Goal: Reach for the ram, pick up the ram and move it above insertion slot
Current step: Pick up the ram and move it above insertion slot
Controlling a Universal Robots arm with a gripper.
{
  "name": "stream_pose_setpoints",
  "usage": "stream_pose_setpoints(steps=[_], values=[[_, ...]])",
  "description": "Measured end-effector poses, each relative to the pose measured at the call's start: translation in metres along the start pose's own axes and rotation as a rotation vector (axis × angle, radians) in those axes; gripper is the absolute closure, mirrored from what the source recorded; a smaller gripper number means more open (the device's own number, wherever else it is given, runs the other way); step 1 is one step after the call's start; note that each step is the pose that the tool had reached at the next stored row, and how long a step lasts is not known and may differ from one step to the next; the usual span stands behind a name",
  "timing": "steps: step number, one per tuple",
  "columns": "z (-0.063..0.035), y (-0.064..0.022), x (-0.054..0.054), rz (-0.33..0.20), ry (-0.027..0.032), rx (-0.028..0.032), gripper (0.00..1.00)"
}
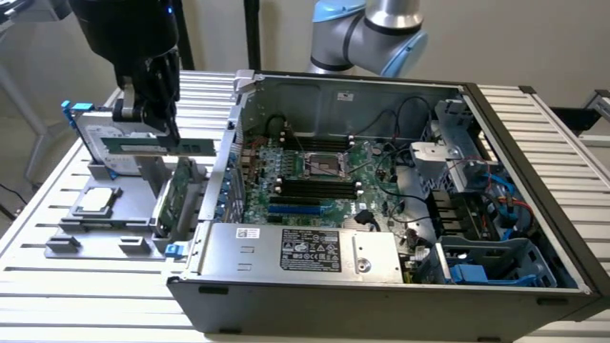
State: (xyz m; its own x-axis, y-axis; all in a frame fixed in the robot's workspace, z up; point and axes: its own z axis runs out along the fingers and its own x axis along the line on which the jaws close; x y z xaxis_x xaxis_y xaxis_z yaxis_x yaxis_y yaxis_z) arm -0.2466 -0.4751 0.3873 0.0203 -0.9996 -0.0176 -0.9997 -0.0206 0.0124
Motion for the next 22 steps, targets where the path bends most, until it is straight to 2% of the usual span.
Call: stream_pose_setpoints(steps=[22], values=[[-0.0025,-0.0555,-0.016,0.0,-0.0231,0.0004,0.88]])
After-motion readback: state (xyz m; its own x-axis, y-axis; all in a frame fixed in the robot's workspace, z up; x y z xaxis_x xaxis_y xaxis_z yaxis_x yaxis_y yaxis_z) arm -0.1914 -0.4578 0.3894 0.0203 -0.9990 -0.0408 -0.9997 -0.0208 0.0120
